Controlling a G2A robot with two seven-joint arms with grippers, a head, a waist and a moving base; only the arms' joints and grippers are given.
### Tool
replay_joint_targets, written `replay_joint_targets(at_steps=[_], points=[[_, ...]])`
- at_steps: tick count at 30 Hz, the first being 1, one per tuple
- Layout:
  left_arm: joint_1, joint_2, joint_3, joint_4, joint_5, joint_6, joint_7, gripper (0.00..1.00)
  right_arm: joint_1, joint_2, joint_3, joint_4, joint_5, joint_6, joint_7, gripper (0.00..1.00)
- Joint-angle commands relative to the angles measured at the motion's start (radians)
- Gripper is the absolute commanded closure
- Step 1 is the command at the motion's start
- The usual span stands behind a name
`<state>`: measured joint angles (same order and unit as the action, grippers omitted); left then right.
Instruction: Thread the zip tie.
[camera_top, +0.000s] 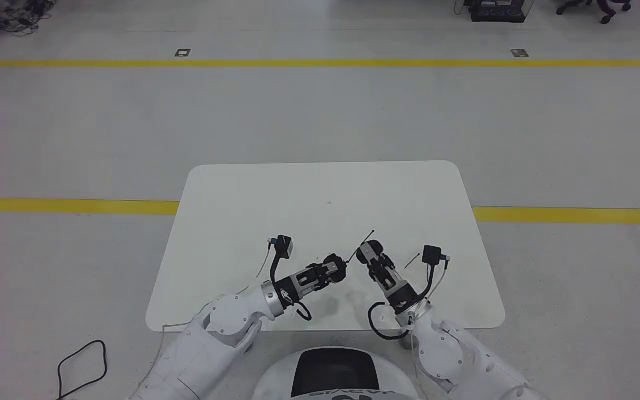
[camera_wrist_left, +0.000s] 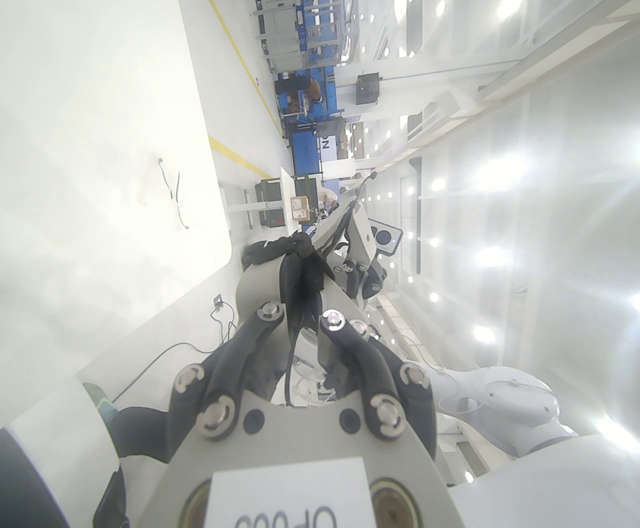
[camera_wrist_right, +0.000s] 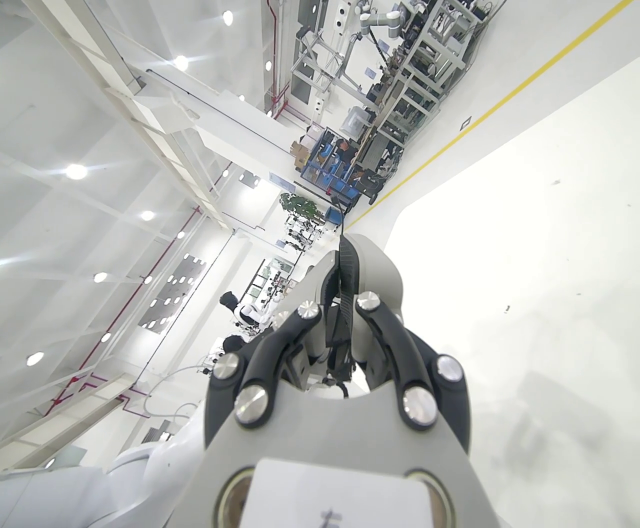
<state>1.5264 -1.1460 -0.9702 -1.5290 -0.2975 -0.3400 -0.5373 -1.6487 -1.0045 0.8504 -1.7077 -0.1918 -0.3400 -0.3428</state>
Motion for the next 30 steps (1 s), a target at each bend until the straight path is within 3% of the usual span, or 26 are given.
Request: replay_joint_targets(at_steps=[1,30], points=[[0.0,0.0,0.0,0.0,0.0,0.0,0.0,1.0,-0.002,-0.002,0.003,0.001,-0.003,0.0,0.002,1.0],[0.0,0.0,0.0,0.0,0.0,0.0,0.0,1.0,-0.034,-0.022,0.047,-0.024,-0.02,0.0,0.033,1.0]])
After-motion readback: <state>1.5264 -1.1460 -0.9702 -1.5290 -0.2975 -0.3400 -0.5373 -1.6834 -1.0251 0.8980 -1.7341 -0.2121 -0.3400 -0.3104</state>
